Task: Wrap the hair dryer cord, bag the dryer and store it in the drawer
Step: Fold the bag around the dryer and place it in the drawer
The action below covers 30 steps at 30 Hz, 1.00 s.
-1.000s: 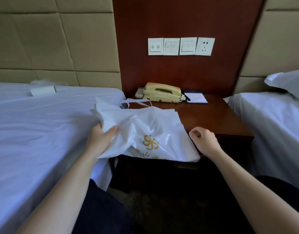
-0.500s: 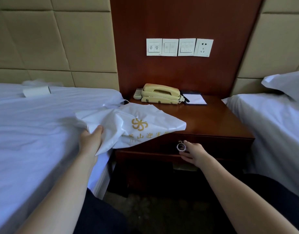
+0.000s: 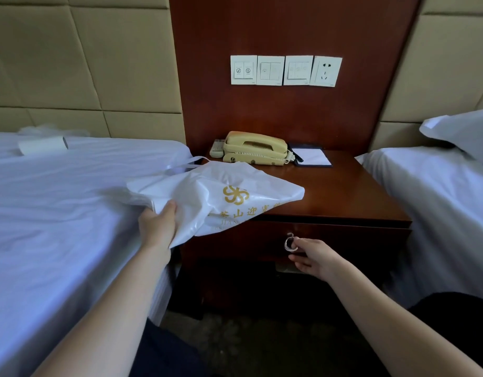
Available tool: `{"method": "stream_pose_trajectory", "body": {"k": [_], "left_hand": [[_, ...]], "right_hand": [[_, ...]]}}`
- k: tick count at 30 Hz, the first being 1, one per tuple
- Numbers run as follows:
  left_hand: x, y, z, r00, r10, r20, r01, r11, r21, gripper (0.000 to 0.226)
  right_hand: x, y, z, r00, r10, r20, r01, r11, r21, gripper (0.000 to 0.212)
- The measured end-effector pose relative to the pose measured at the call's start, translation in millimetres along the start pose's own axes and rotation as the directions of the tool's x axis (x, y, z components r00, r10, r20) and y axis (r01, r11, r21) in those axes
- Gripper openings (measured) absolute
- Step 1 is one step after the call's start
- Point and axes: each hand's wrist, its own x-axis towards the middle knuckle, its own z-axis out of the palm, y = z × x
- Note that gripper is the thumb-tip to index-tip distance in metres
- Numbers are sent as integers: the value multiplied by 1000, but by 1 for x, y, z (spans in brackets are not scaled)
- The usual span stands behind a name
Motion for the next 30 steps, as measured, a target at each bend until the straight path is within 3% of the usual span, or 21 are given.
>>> {"method": "stream_pose_trajectory", "body": {"k": [5,7,9,10,12,13,14,17,19,21,23,27,30], "left_hand": [[-3,-2,-2,999,22,38,-23,999,45,37],[-5,-2,-3,998,16,66,-20,998,58,36],[-9,-3,-6,994,9,107,-15,998,58,35],[-11,-4,-7,991,3,131,-10,999,52,34],[-16,-5,-10,981,-6,193,-3,999,44,30],[-20,-6,-12,975,-7,224,-3,999,44,28],[-23,-6,-14,968,-7,251,-4,999,45,27],[-36,-6,-18,945,-11,328,-13,997,71,23],[-46,-5,-19,925,-7,380,-32,995,98,17],[-53,-6,-20,903,-11,430,-45,992,119,12],[-57,-7,-18,890,-17,456,-48,990,131,15],[-60,-5,-15,855,-20,518,-65,987,146,19],[-66,-10,-12,806,-29,592,-78,985,154,12]], "right_hand": [[-34,7,-14,998,-35,60,51,957,-286,32],[-51,3,-19,993,-54,105,97,878,-469,32],[-68,-4,-26,971,-204,123,236,764,-601,35],[-76,-7,-29,934,-334,127,336,703,-627,35],[-91,-15,-38,791,-601,112,512,551,-659,32],[-95,-18,-43,742,-662,107,525,474,-707,31],[-100,-20,-48,740,-664,110,474,398,-785,32],[-104,-13,-60,894,-431,120,253,266,-930,51],[-108,-8,-68,951,-285,115,216,353,-910,52],[-111,-11,-80,975,-172,138,217,639,-738,55],[-110,-17,-96,992,-35,123,101,807,-582,66],[-92,-17,-121,1000,-29,-8,21,860,-510,70],[-84,-8,-112,995,-33,94,64,936,-346,53]]}}
